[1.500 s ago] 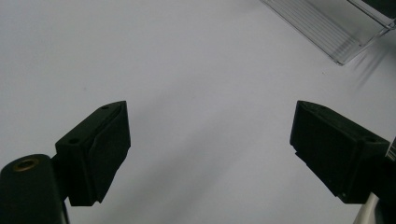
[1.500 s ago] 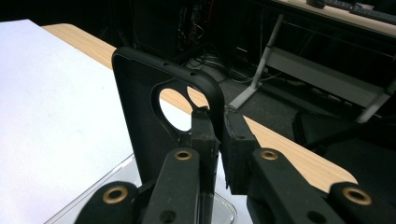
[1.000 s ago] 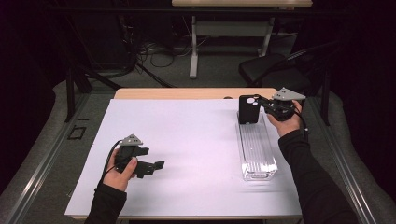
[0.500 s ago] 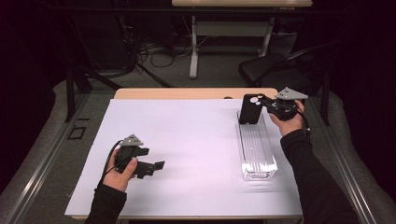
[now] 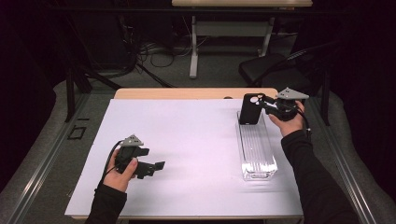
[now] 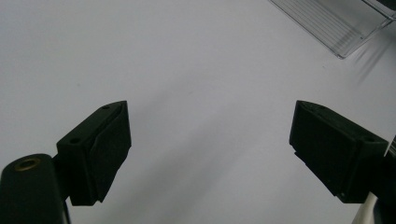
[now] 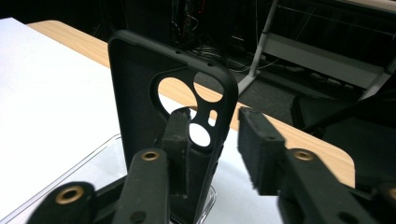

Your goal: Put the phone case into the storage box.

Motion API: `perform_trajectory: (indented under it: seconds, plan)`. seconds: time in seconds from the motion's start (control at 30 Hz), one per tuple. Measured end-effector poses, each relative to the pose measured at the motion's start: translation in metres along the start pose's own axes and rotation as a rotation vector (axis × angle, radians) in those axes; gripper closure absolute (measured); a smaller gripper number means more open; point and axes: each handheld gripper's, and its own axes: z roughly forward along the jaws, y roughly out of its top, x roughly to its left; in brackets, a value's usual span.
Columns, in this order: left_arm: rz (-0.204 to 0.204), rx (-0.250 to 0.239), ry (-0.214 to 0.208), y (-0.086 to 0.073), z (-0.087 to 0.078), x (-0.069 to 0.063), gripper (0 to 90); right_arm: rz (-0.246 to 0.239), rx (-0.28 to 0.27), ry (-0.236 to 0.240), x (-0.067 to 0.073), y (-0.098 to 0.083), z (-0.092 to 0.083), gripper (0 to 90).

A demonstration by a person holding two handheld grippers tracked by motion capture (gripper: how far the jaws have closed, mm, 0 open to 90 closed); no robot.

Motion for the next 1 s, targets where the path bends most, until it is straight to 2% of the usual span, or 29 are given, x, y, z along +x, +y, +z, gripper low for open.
perform_trajectory:
  seconds: [0.23,0.47,0.67,0.8,0.9,1.0]
  plan:
    - [-0.009,-0.01,0.005,-0.001,-0.003,0.002,13.1,0.038,0.031,-0.011,0.0,0.0,-0.008,54.0]
    - [-0.007,-0.019,0.006,0.0,-0.005,0.003,13.3,0.052,0.036,-0.031,0.004,0.001,-0.025,50.2]
    - [-0.008,-0.03,0.005,0.001,-0.006,0.003,13.6,0.11,0.055,-0.02,0.01,-0.001,-0.037,33.4]
    - [-0.008,-0.034,0.001,0.002,-0.005,0.003,13.6,0.118,0.063,-0.025,0.014,-0.001,-0.042,23.8]
    - [-0.003,-0.033,-0.003,0.003,-0.005,0.001,13.6,0.113,0.073,-0.031,0.017,-0.001,-0.045,19.9]
    - [0.002,-0.04,-0.007,0.004,-0.005,0.0,13.5,0.119,0.083,-0.056,0.018,0.001,-0.048,15.5]
